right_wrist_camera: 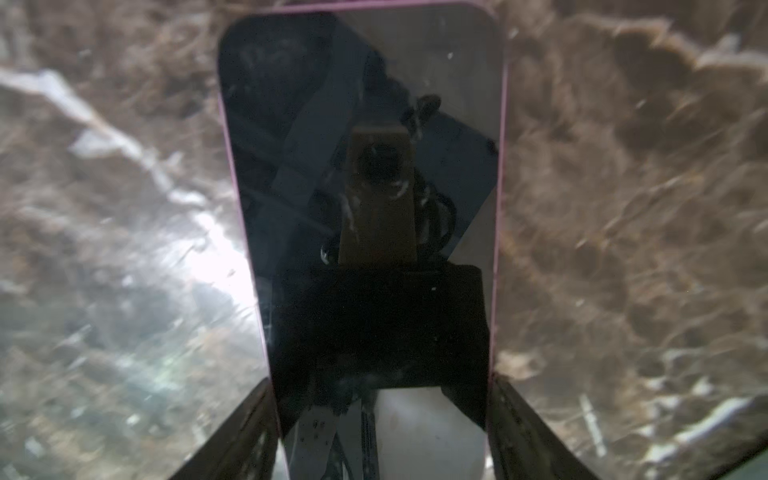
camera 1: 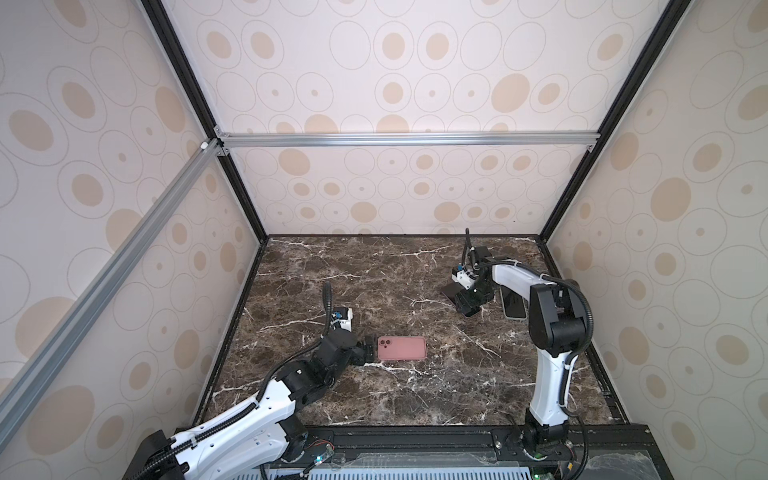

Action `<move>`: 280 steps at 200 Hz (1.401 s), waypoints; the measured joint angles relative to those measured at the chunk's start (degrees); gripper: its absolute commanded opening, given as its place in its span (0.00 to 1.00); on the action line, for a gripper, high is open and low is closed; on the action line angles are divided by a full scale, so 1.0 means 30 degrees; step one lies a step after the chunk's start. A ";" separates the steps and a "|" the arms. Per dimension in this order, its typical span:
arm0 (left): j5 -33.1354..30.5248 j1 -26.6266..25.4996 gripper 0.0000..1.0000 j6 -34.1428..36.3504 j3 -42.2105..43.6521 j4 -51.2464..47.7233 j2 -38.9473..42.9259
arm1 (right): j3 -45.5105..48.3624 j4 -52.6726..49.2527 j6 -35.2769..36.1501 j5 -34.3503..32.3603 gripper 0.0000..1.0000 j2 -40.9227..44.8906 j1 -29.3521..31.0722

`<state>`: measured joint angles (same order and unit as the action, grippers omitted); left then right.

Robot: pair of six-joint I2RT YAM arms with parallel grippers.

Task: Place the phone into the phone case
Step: 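Release the pink case and raise the left gripper while the right grasps the purple-edged phone, then lift the purple-edged phone with the right gripper and carry it toward the center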

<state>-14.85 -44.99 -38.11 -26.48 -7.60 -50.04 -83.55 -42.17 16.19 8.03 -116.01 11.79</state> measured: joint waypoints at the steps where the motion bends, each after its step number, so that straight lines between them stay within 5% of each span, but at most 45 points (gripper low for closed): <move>1: 0.0022 0.0000 0.96 0.0000 0.0000 0.0022 -0.0029 | 0.0058 0.0022 -0.0029 0.0022 0.17 0.0058 0.0007; 37: 0.1107 0.0095 0.95 0.0000 -0.0321 0.0772 -0.1982 | 0.2295 0.1282 -0.0889 0.1501 0.07 0.2681 0.0452; 123: 0.5326 0.1501 0.92 -0.0590 -0.1916 0.2667 -0.3257 | 0.4626 0.3497 -0.2208 0.3381 0.07 0.6790 0.1596; 139: 0.5719 0.1690 0.93 -0.0656 -0.1916 0.2739 -0.3279 | 0.4663 0.3373 -0.2310 0.3220 0.19 0.6798 0.1887; 169: 0.6171 0.1938 0.94 -0.0685 -0.1916 0.2805 -0.3264 | 0.4707 0.2834 -0.2018 0.2390 0.73 0.6564 0.2331; 181: 0.6280 0.2040 0.95 -0.0678 -0.1916 0.2798 -0.3249 | 0.4590 0.2506 -0.1413 0.1982 0.85 0.6171 0.2419; 204: 0.6390 0.2186 0.97 -0.0641 -0.1916 0.2790 -0.3089 | 0.4014 0.2120 0.0168 0.1049 0.93 0.5180 0.2463; 280: 0.6360 0.2346 0.98 -0.0415 -0.1472 0.2637 -0.0503 | -0.1348 -0.0160 0.6346 0.0525 0.94 0.0721 0.1639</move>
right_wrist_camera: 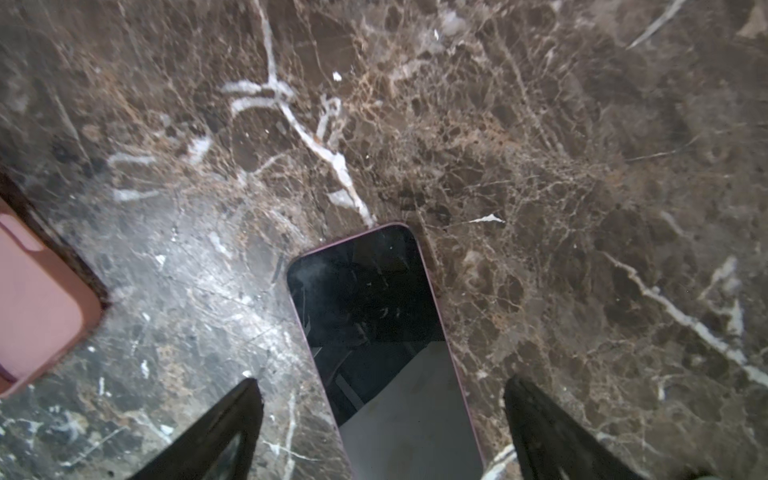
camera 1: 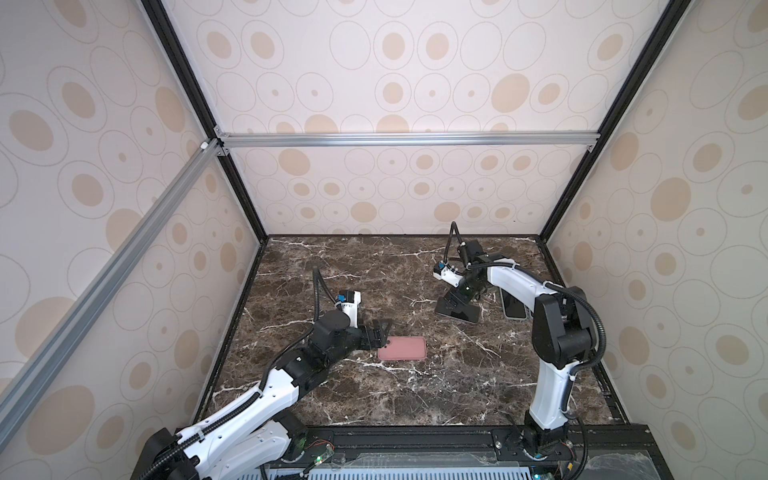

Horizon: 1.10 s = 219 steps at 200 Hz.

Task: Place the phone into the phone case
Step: 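Lift the purple-edged phone with the right gripper and carry it toward the center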

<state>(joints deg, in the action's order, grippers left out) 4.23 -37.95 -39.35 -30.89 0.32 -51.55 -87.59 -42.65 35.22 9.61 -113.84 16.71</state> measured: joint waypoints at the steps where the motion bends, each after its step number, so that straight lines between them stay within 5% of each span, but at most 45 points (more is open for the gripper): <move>1: -0.0015 0.0000 0.98 0.0000 0.0015 -0.0007 0.0036 | -0.0015 -0.0015 0.0036 0.0007 0.94 -0.0044 0.0000; 152: -0.0284 0.0138 0.99 0.0277 0.0794 -0.0852 0.1421 | -0.1654 -0.2820 0.1311 -0.0160 0.95 -0.2688 -0.0219; 219: -0.0255 0.0160 0.99 0.0393 0.0860 -0.0831 0.1435 | 0.0357 -0.1734 0.1049 -0.1304 0.94 -0.1690 0.0364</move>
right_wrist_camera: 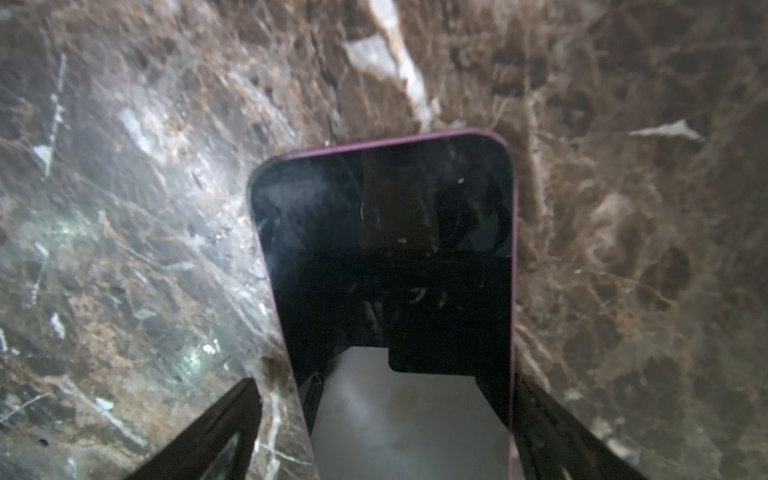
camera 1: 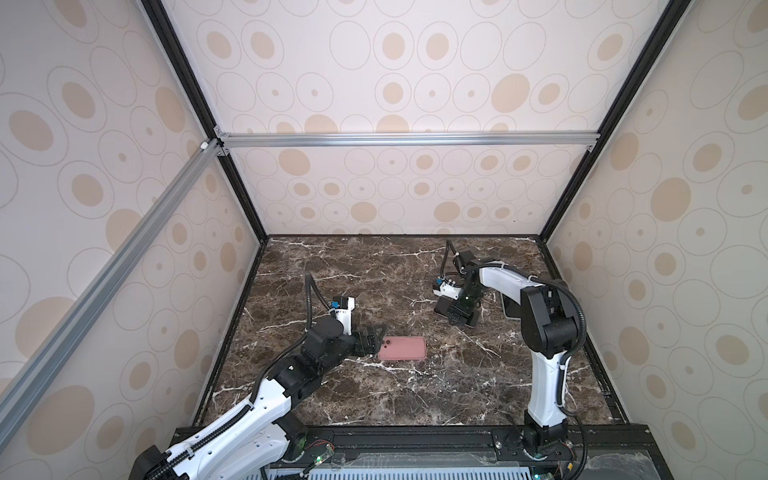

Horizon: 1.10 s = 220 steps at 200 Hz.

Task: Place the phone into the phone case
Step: 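Lift the purple-edged phone with the right gripper and carry it toward the center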

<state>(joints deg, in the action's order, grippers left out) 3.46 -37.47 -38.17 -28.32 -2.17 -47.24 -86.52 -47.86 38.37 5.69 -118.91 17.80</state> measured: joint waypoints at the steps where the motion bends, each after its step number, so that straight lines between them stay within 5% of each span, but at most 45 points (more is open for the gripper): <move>1: 0.0000 0.0000 0.99 0.0000 0.0000 0.0000 0.0000 | 0.0015 -0.0007 0.0000 -0.0044 0.94 0.0007 0.0029; 117: -0.0204 0.0058 0.96 0.0044 0.0219 0.0000 0.0226 | 0.0080 -0.0102 -0.1545 -0.1734 0.79 -0.0058 0.0947; 220: -0.0248 0.0175 0.96 0.0036 0.0408 0.0721 -0.0692 | 0.1377 0.0947 -0.4364 -0.1100 0.39 0.0845 0.0933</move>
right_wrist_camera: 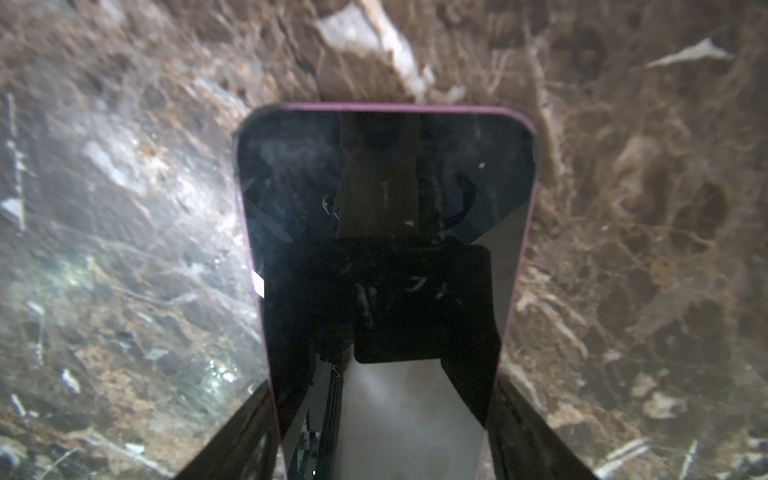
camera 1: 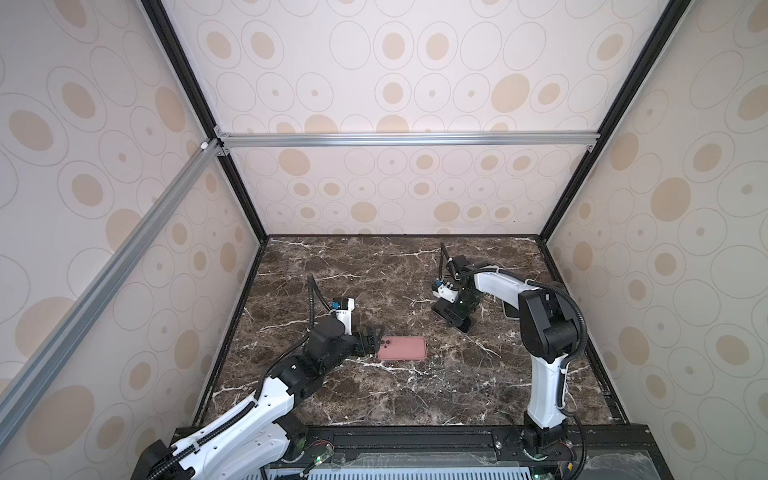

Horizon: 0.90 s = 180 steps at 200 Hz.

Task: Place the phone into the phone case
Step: 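Lift the purple-edged phone with the right gripper and carry it toward the center, then bring the left gripper to the phone's edge while the right holds it upright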

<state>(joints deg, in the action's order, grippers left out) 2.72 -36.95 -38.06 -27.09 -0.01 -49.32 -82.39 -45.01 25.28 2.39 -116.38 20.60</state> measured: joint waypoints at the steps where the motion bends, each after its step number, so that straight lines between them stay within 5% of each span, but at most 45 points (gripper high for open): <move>1: 0.0007 0.0007 0.96 0.0000 0.0007 0.0022 -0.0022 | 0.0058 0.0044 -0.0051 0.0036 0.39 0.0044 0.0000; 56: 0.1056 0.0335 0.96 0.0000 0.0007 0.1297 -0.1953 | 0.2237 0.0984 -0.1763 0.2317 0.13 0.2055 0.0029; 120: 0.3126 0.0962 0.96 -0.0204 -0.0452 0.2594 -0.3759 | 0.4007 0.2652 -0.3169 0.4408 0.03 0.6040 0.0189; 180: 0.6608 0.1588 0.92 -0.1100 -0.1559 0.5180 -0.5661 | 0.5843 0.3942 -0.3883 0.4044 0.00 0.9406 0.2033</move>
<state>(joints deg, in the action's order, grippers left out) 22.55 -32.18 -41.36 -31.77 15.53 -66.30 -64.86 -33.19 13.63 14.52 -88.16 26.70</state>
